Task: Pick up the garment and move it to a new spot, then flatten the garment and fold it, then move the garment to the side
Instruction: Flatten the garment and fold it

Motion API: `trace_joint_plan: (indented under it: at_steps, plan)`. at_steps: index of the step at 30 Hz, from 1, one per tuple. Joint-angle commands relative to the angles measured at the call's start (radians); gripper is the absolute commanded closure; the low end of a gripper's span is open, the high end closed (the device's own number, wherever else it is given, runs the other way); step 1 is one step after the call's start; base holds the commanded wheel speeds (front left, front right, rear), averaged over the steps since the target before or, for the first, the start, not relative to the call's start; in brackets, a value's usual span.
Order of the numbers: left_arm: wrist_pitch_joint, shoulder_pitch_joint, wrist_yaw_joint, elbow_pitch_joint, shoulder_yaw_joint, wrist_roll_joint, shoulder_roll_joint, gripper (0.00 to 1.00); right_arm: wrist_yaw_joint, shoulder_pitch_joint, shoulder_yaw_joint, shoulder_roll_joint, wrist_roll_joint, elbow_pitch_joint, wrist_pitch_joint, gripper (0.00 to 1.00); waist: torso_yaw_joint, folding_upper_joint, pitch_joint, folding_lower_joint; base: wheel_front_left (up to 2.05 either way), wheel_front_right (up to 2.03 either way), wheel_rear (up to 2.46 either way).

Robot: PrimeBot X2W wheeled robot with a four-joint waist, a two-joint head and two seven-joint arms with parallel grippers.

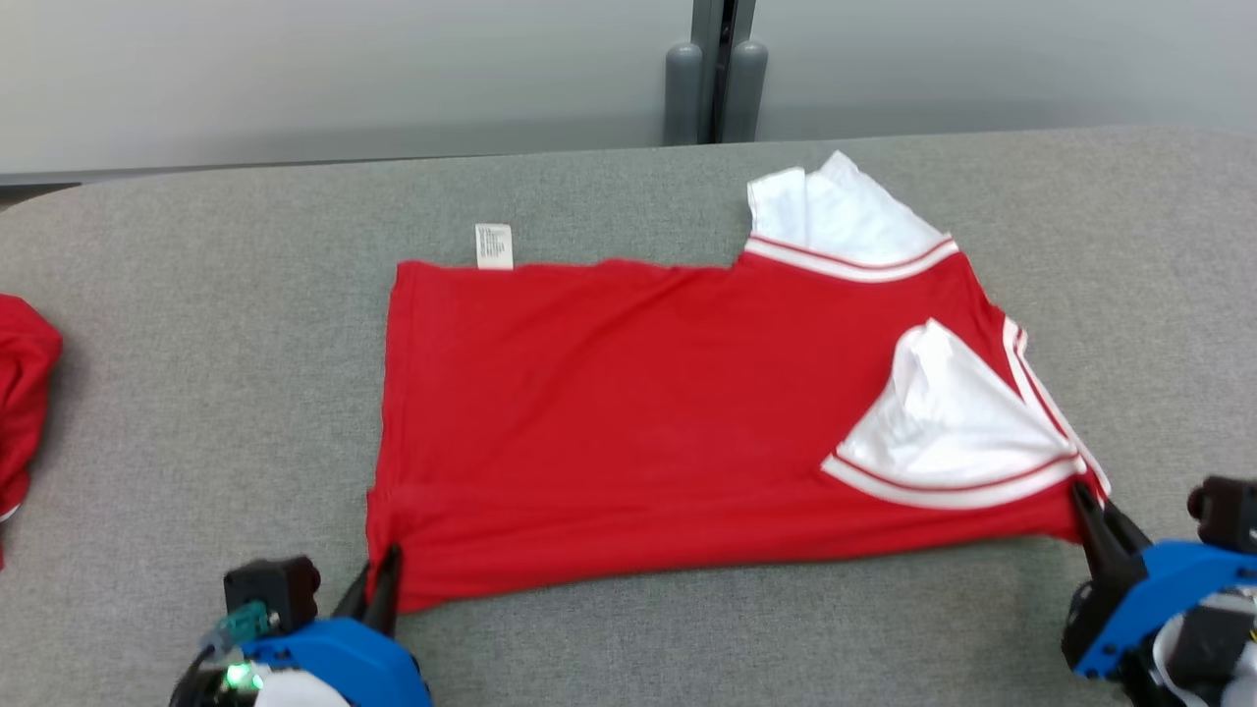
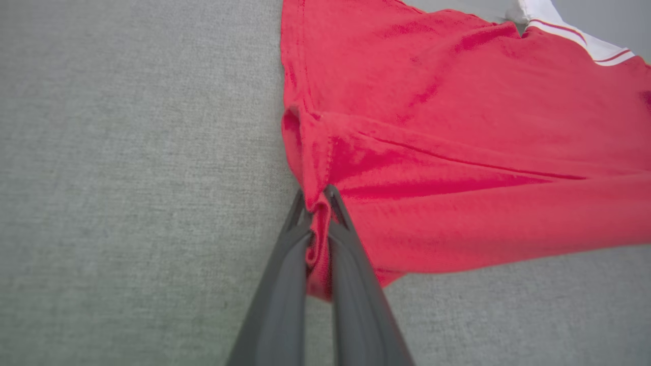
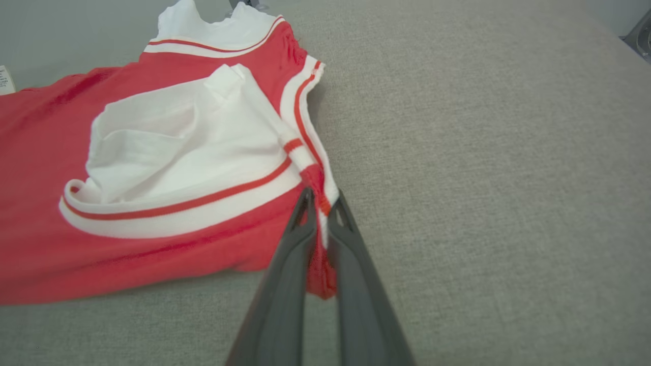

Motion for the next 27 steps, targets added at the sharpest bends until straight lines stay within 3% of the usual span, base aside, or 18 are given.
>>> trace_joint_plan:
  at_steps: [1, 7, 8, 9, 10, 11, 15, 20, 27]
  plan:
    - [0.014, 0.03, 0.015, -0.022, 0.009, -0.01, 0.012, 1.0, 0.0, 0.038, -0.013, -0.005, 0.019, -0.023, 0.008, 1.0, -0.005, 0.0, -0.009, 0.0, 0.0, 0.0, 0.0]
    - [0.096, 0.135, 0.066, -0.132, -0.004, -0.039, 0.018, 1.0, 0.0, 0.146, -0.027, -0.005, 0.093, -0.078, 0.041, 1.0, 0.0, 0.0, -0.017, 0.0, 0.0, 0.0, 0.0]
    - [0.105, 0.145, 0.07, -0.143, -0.007, -0.04, 0.017, 1.0, 0.0, 0.158, -0.03, -0.005, 0.098, -0.076, 0.047, 0.53, 0.003, 0.0, -0.017, 0.0, 0.0, 0.0, 0.0]
    - [0.113, 0.152, 0.073, -0.154, -0.011, -0.044, 0.017, 0.66, 0.0, 0.163, -0.035, -0.005, 0.102, -0.073, 0.047, 0.0, 0.005, 0.0, -0.016, 0.0, 0.0, 0.0, 0.0]
    - [0.118, 0.152, 0.076, -0.165, -0.013, -0.044, 0.018, 0.12, 0.0, 0.166, -0.036, -0.004, 0.104, -0.075, 0.046, 0.0, 0.008, 0.0, -0.015, 0.0, 0.0, 0.0, 0.0]
    - [0.12, 0.15, 0.078, -0.175, -0.016, -0.037, 0.023, 0.0, 0.0, 0.163, -0.033, -0.004, 0.1, -0.08, 0.048, 0.0, 0.01, 0.0, -0.013, 0.0, 0.0, 0.0, 0.0]
    - [0.14, 0.09, 0.069, -0.209, -0.011, -0.027, 0.042, 0.0, 0.0, 0.086, -0.017, -0.004, 0.059, -0.141, 0.069, 0.0, 0.009, 0.0, 0.001, 0.0, 0.0, 0.0, 0.0]
    - [0.237, -0.046, 0.036, -0.231, 0.013, -0.047, 0.094, 0.0, 0.0, -0.104, 0.039, -0.004, -0.007, -0.209, 0.183, 0.0, -0.014, 0.0, 0.043, 0.0, 0.0, 0.0, 0.0]
    - [0.484, -0.359, -0.077, -0.147, 0.03, -0.099, 0.211, 0.0, 0.0, -0.461, 0.145, -0.056, 0.029, -0.057, 0.313, 0.0, -0.043, 0.0, 0.163, 0.0, 0.0, 0.0, 0.0]
